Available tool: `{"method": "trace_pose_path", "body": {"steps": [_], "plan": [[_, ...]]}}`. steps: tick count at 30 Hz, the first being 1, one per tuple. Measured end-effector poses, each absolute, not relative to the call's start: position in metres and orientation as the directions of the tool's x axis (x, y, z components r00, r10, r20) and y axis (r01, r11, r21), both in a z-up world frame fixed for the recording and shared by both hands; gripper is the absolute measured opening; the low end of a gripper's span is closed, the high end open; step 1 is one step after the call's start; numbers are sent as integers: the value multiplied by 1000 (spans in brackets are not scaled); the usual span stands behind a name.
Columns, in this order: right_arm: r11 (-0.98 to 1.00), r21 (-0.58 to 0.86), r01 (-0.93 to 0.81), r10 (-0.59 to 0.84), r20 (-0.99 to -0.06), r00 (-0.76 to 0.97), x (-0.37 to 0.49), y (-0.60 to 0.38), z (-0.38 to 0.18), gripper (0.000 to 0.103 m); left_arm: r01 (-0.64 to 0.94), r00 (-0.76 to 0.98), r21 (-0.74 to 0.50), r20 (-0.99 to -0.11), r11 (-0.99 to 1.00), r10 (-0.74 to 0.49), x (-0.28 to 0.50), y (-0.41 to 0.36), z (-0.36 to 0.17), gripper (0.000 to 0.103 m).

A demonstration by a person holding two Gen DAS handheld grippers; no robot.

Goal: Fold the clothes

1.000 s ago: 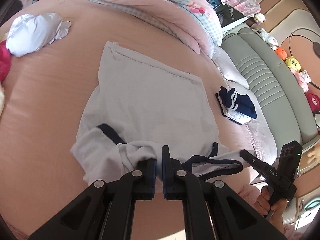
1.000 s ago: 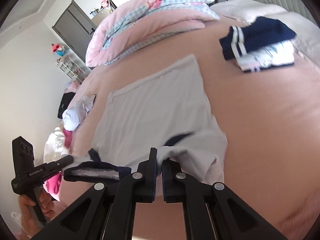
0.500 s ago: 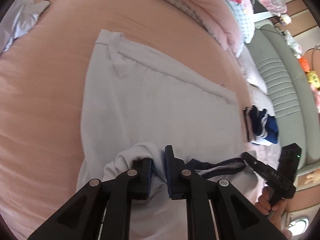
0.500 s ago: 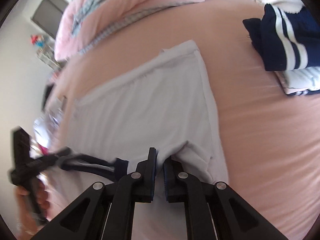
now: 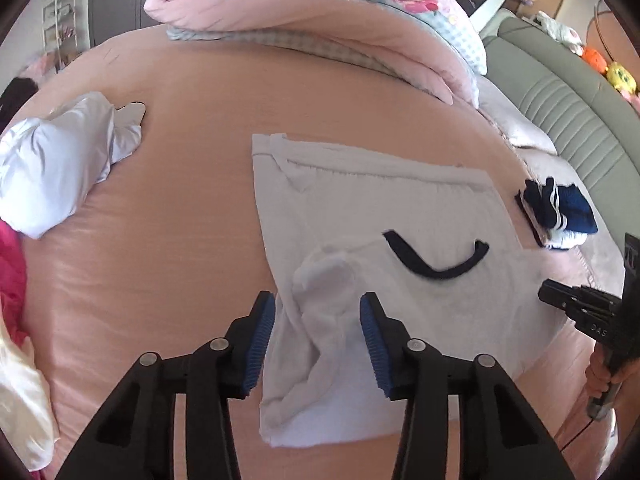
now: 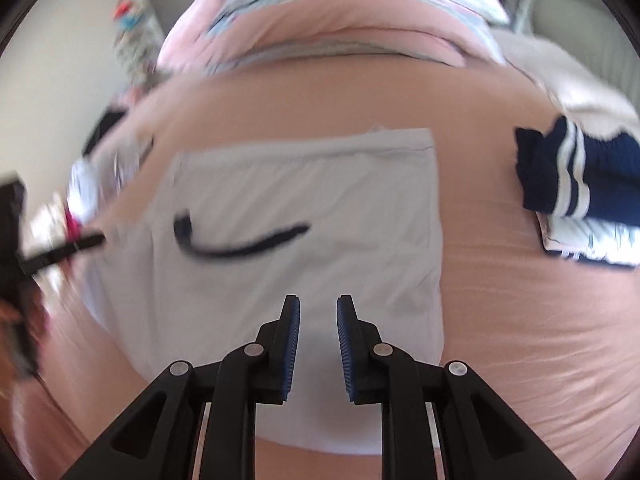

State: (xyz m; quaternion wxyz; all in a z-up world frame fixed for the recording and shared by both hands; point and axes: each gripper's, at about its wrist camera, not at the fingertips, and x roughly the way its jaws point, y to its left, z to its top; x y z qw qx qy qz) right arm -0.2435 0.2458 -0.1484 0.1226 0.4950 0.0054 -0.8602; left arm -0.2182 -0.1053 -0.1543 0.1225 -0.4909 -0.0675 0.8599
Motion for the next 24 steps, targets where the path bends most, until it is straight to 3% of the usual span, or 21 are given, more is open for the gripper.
{"method": "trace_pose_path", "body": {"steps": [4, 6, 9, 11, 12, 14, 19, 20, 22, 24], "plan": [[-993, -34, 110, -28, -857, -514, -234, 258, -169, 18, -17, -459, -73, -885, -997, 73, -195, -127, -179, 40], [-1000, 20, 8, -21, -843, -537, -224, 284, -166, 18, 43, -503, -233, -845, -972, 180, -178, -152, -174, 40], [-969, 235, -79, -141, -785, -603, -196, 328, -152, 19, 30, -546, -433, -762, -901, 348, -158, -171, -168, 40], [-943, 322, -86, -212, -777, -593, -184, 345, -157, 29, -6, -536, -491, -734, -871, 417, -153, -169, -172, 42], [-938, 337, -83, -230, -782, -580, -181, 348, -162, 35, -6, -519, -499, -739, -866, 430, -155, -165, -177, 42], [-939, 336, -76, -237, -790, -566, -177, 348, -170, 36, -2, -483, -498, -759, -867, 437, -160, -155, -189, 43], [-936, 350, -39, -269, -782, -561, -182, 335, -182, 52, -8, -509, -365, -800, -931, 318, -159, -130, -197, 41], [-936, 352, -22, -282, -785, -552, -186, 327, -184, 51, -7, -503, -358, -806, -934, 313, -159, -129, -196, 26], [-946, 324, 29, -286, -787, -546, -190, 307, -178, 27, 6, -511, -369, -800, -929, 314, -157, -134, -189, 7], [-952, 304, 42, -277, -791, -546, -189, 302, -173, 16, 13, -527, -389, -785, -921, 325, -153, -139, -183, 1]]}}
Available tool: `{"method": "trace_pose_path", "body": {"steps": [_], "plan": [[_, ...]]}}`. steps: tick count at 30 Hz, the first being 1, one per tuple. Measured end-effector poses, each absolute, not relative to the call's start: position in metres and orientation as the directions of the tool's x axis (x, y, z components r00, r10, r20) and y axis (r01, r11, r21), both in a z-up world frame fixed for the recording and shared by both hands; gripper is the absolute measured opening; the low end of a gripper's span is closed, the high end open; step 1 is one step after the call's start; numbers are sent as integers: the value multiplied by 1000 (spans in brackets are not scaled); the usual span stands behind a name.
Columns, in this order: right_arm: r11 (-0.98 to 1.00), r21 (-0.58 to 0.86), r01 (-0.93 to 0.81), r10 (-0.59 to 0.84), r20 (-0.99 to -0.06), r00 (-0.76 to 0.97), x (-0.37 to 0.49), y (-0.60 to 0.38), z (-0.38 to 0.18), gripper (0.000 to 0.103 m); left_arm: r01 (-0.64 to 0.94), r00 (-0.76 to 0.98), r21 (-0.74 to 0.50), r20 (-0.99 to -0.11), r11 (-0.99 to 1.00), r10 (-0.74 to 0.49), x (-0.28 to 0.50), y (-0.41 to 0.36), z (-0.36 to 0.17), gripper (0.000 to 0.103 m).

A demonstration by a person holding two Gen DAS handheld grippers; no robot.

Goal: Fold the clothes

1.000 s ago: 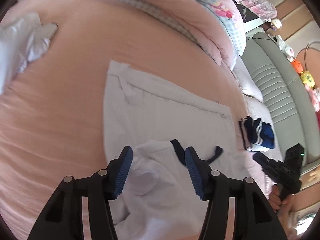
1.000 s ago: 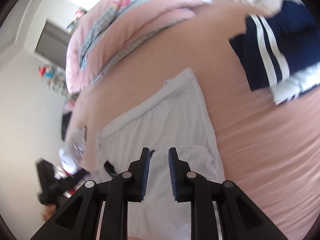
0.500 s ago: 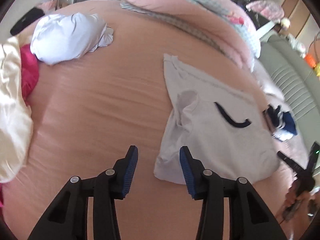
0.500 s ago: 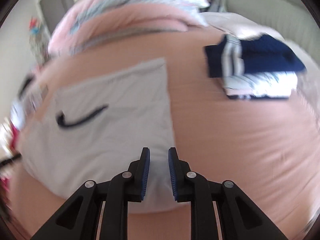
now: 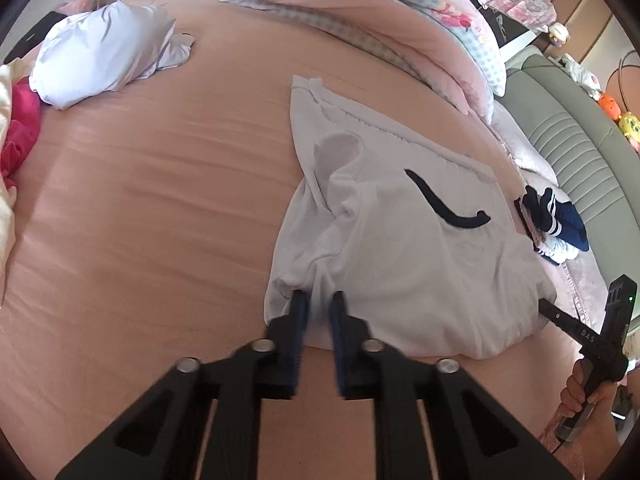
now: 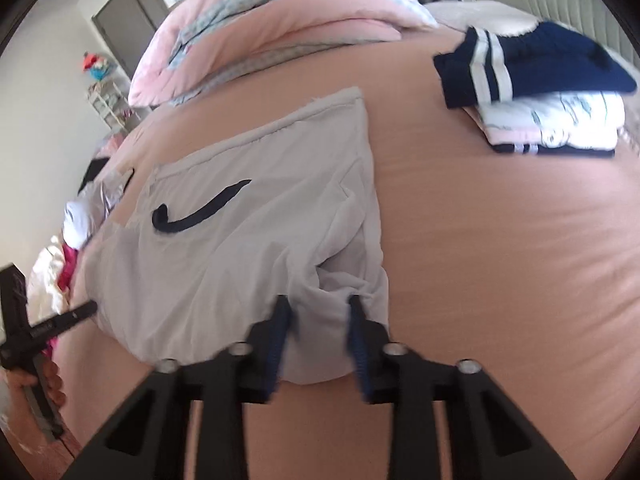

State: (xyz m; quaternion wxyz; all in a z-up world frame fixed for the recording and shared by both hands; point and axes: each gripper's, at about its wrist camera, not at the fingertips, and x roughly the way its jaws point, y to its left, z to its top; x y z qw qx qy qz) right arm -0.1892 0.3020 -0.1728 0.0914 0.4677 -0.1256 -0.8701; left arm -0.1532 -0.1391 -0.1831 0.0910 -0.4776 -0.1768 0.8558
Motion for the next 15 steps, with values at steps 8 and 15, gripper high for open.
{"method": "trace_pose_path", "body": {"steps": [8, 15], "plan": [[-916, 402, 1, -334, -760, -558, -164, 316, -142, 10, 0, -528, -448, -759, -894, 380, -125, -143, -165, 1], [-931, 364, 14, -317, -791, -523, -129, 308, -127, 9, 31, -490, -504, -760, -863, 426, -95, -154, -159, 1]]}}
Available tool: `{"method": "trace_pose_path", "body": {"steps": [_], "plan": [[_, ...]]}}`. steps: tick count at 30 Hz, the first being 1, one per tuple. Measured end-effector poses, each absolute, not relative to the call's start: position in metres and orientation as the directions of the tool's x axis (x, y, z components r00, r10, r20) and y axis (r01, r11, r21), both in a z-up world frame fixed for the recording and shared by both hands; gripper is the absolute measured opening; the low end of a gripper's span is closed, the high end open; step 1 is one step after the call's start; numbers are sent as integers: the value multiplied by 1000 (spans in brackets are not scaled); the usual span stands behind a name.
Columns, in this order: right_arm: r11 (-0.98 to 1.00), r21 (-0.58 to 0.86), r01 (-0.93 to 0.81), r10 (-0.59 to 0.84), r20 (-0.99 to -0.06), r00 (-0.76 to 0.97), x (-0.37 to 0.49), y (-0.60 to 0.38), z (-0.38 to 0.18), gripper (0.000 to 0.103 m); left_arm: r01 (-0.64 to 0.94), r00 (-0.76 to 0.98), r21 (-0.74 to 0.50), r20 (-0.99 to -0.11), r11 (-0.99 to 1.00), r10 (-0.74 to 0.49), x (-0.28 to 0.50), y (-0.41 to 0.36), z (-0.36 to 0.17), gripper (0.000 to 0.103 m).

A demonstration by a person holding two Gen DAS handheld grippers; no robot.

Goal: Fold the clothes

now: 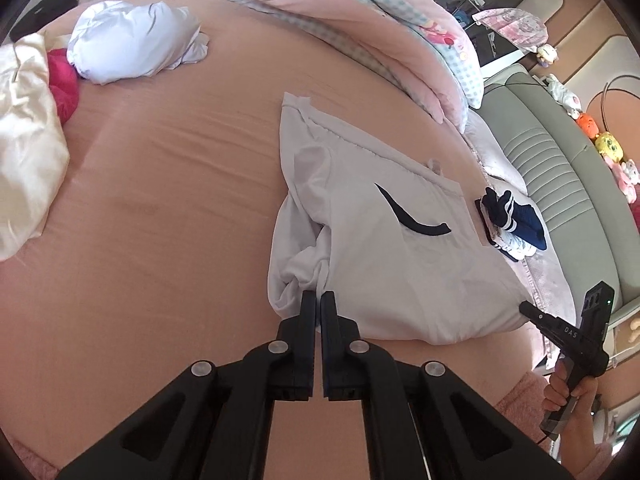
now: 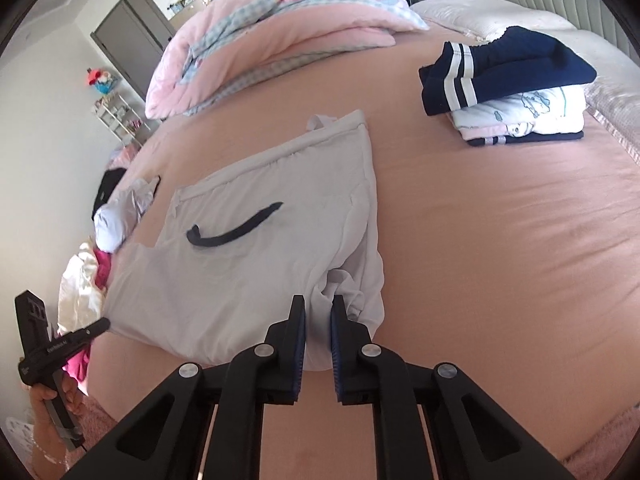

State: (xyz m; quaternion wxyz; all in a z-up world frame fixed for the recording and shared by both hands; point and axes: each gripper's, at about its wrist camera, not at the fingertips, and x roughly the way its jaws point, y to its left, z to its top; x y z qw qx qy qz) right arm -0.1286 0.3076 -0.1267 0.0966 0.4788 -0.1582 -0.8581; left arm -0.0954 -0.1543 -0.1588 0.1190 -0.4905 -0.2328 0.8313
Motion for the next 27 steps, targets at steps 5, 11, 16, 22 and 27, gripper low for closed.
{"method": "trace_pose_path", "body": {"steps": [5, 11, 16, 22, 27], "plan": [[-939, 343, 17, -303, -807, -507, -91, 310, -129, 10, 44, -370, -583, -764, -811, 529, -72, -160, -174, 2], [-921, 379, -85, -301, -835, -460, -93, 337, -166, 22, 181, -412, -579, -779, -795, 473, -70, -202, -176, 1], [-945, 326, 4, -261, -751, -607, -87, 322, -114, 32, -81, -536, -455, -730, -887, 424, -87, -149, -122, 4], [-956, 184, 229, -278, -820, -500, -112, 228, -139, 32, -296, -442, -213, -834, -931, 331, -120, -47, -154, 5], [-940, 68, 336, -226, -860, -457, -121, 185, -179, 25, -226, -366, -227, -881, -947, 299, -115, -74, -199, 5]]}}
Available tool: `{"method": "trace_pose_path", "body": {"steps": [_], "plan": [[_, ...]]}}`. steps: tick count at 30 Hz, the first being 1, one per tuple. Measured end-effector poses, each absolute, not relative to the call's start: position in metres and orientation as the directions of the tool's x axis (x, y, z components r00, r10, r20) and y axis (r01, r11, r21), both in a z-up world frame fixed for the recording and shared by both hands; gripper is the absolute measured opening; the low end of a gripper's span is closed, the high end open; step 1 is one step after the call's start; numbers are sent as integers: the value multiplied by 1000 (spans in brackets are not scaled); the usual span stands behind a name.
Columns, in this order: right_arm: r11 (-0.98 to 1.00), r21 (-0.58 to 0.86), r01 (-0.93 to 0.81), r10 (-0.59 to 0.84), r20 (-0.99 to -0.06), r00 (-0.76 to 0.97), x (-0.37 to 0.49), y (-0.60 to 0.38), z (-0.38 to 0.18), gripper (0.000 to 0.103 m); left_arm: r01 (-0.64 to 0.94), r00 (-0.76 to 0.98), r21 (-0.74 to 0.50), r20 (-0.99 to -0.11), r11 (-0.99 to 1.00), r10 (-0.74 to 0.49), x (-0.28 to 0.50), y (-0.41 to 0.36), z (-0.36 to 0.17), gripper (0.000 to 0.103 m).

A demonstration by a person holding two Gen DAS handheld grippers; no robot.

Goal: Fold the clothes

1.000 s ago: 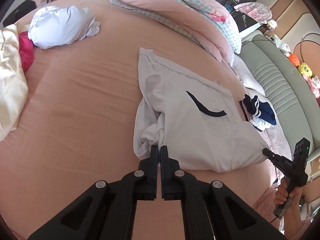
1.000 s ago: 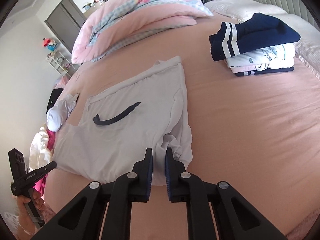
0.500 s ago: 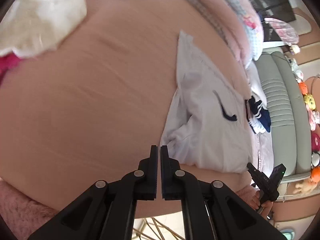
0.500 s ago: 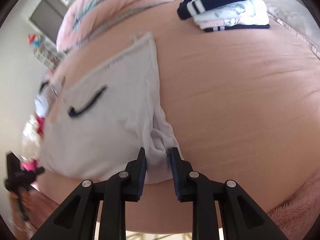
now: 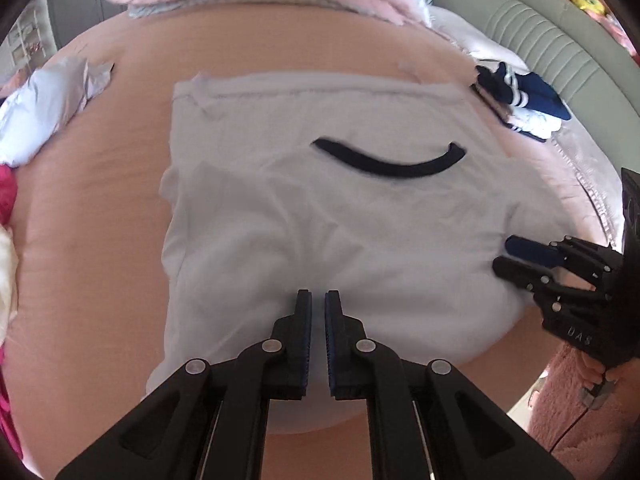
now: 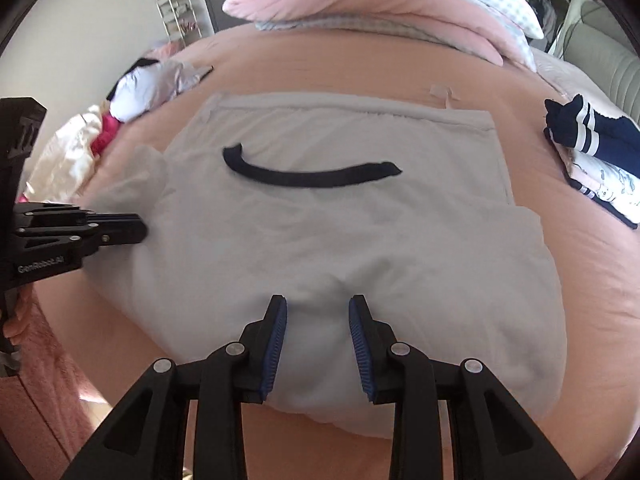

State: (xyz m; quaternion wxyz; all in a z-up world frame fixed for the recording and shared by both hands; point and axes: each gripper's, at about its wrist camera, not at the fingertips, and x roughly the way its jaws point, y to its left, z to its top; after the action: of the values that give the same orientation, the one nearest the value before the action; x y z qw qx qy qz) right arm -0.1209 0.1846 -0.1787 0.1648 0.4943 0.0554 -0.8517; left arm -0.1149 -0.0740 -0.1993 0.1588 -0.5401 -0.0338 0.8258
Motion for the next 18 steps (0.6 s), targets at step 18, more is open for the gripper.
{"method": "trace_pose_path", "body": {"steps": [18], "plan": [[-966, 97, 240, -204, -857, -474, -127, 247, -167, 22, -232, -455, -74, -873, -970, 175, -113, -102, -197, 33]]}}
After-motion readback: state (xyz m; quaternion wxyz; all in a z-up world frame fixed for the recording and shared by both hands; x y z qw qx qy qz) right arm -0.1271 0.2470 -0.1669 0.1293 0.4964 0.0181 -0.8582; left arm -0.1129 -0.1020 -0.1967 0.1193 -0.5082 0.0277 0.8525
